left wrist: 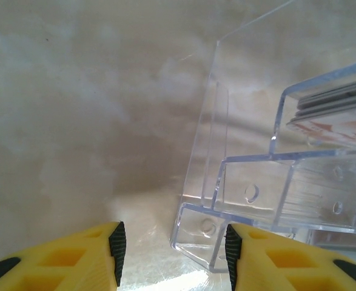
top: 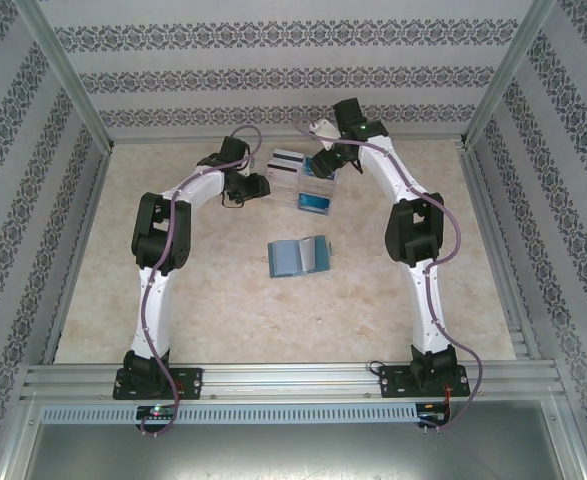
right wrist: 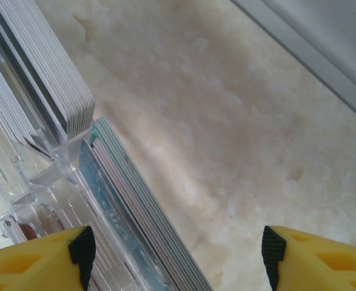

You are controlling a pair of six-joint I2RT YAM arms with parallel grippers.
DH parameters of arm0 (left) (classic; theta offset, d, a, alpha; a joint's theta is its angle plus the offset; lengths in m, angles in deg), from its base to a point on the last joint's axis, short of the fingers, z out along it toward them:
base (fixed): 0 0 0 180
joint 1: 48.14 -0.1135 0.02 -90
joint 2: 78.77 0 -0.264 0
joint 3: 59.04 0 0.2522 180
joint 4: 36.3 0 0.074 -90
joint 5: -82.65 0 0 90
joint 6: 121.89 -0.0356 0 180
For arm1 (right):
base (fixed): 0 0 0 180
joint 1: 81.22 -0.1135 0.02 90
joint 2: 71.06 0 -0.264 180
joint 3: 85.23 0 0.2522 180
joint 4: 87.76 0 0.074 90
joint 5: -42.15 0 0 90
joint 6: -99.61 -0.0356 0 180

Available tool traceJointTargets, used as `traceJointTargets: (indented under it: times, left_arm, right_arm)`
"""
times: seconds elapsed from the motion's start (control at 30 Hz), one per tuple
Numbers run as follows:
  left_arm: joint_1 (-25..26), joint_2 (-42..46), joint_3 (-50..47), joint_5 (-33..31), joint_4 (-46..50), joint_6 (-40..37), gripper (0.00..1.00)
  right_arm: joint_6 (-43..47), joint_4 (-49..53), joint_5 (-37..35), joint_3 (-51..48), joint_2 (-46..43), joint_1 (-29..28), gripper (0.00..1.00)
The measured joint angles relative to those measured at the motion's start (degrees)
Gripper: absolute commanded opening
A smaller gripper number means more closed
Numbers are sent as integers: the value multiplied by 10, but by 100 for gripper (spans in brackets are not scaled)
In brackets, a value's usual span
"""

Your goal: Put the credit cards into the card holder

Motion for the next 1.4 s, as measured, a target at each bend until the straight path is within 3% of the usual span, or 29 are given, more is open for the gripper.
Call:
traceJointTargets:
  times: [0.57,1.4]
  left_arm:
    - [1,0,-5,1,-7,-5,48]
    - [1,0,-7,7,-4,-15,48]
  right_arm:
    - [1,30,17,35,46,-1,76]
    - [-58,12,37,53,52,12,68]
